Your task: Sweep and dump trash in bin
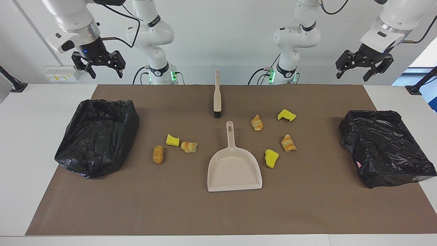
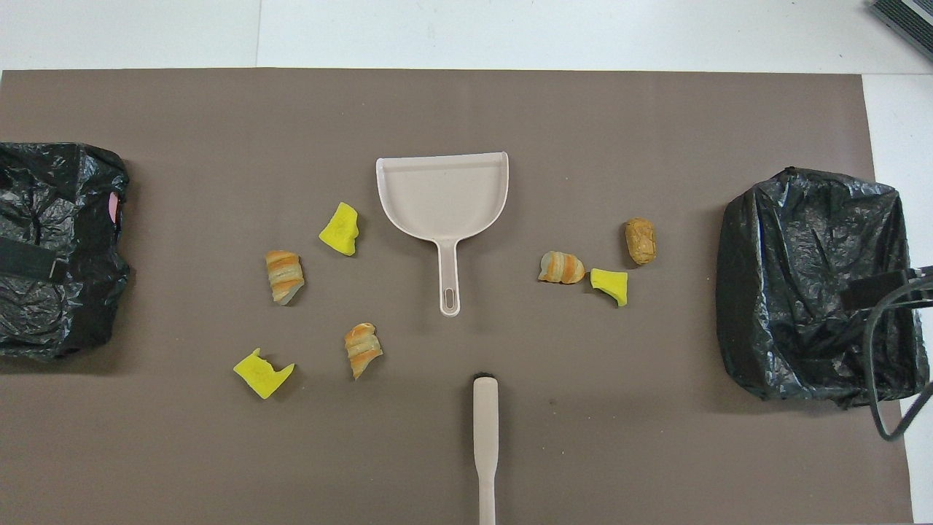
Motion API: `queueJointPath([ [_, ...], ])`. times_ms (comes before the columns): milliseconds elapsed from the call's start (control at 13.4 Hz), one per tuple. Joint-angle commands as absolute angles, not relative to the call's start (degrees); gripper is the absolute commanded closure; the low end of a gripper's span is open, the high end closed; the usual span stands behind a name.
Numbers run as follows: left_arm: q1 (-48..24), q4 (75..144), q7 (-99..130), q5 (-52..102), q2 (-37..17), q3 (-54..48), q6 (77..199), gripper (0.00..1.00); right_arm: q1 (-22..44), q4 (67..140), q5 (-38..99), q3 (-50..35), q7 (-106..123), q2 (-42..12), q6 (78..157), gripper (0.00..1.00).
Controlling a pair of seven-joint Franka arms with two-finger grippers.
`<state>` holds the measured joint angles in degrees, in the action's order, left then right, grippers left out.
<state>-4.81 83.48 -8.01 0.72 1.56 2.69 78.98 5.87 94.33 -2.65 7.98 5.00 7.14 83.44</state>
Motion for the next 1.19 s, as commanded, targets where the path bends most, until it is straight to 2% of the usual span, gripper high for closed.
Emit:
queueJointPath([
  [0,-4.22,82.88,-8.70,0.09,1.84,2.02,78.31,0.00,5.98,95.80,-2.90,7.73,3.96,8.53,83.85,0.00],
  [672,-5.10,83.23,-7.56,0.35,2.11,1.58,78.57,0.00,5.98,97.91,-2.81,7.73,4.13,10.02,83.14,0.00],
  [1120,-5.45,87.53,-7.56,0.88,4.83,-2.71,80.41,0.00,5.54,98.26,-2.81,7.73,4.05,10.28,83.23,0.00],
])
